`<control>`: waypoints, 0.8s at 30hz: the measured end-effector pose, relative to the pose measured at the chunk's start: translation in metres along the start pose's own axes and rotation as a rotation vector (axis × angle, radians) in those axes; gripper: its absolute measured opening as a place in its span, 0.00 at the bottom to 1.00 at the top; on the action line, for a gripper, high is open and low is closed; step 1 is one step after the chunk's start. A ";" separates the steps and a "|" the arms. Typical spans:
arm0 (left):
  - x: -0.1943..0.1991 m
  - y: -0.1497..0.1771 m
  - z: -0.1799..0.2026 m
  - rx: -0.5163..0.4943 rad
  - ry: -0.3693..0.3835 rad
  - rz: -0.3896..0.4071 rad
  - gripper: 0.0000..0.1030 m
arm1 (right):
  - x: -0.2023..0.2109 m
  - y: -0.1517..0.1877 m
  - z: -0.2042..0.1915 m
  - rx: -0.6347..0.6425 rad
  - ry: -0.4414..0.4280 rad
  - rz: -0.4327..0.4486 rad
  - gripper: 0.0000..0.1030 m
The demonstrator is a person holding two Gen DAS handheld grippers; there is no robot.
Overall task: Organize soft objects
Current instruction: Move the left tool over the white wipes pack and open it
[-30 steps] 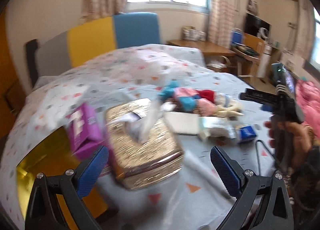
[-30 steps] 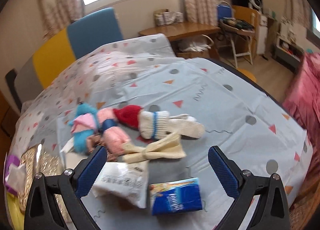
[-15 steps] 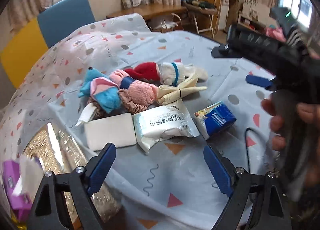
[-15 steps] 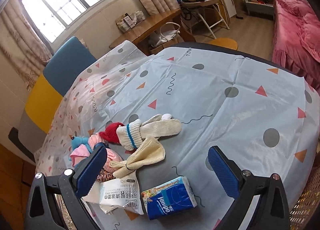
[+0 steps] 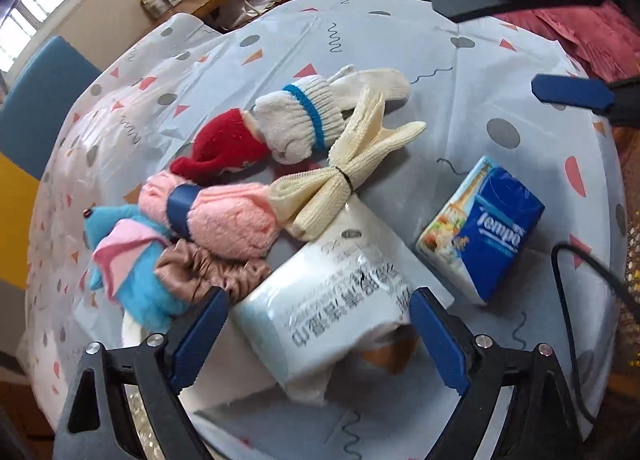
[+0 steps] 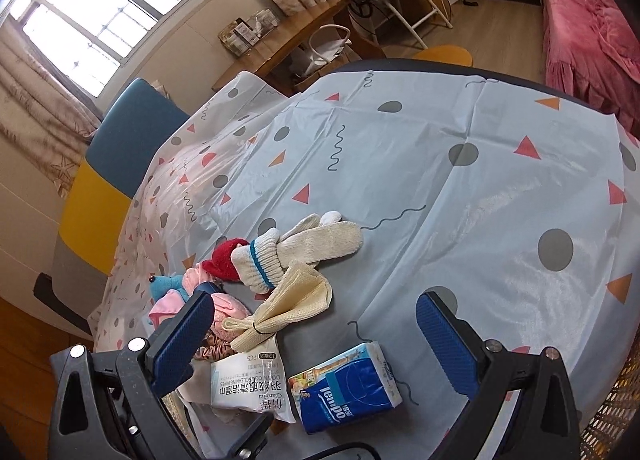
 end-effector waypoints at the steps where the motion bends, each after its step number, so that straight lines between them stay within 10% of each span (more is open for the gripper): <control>1: -0.002 -0.003 0.000 0.009 0.010 -0.002 0.91 | -0.001 0.000 0.001 -0.006 -0.002 -0.004 1.00; 15: 0.041 0.047 0.022 0.179 0.280 -0.025 0.90 | -0.002 0.001 0.007 -0.042 -0.007 -0.014 1.00; 24: 0.022 0.015 -0.002 0.093 0.155 -0.008 0.88 | -0.003 0.003 0.007 -0.031 0.009 -0.024 1.00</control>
Point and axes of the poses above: each gripper's, at about its wrist camera, not at the fingertips, and x roughly against the way its jaws point, z to its right, y to its underside, the point moved 7 cm from there along -x, roughly the way its jaws point, and after that the axes turned 13 degrees about -y, right-handed, at the moved point
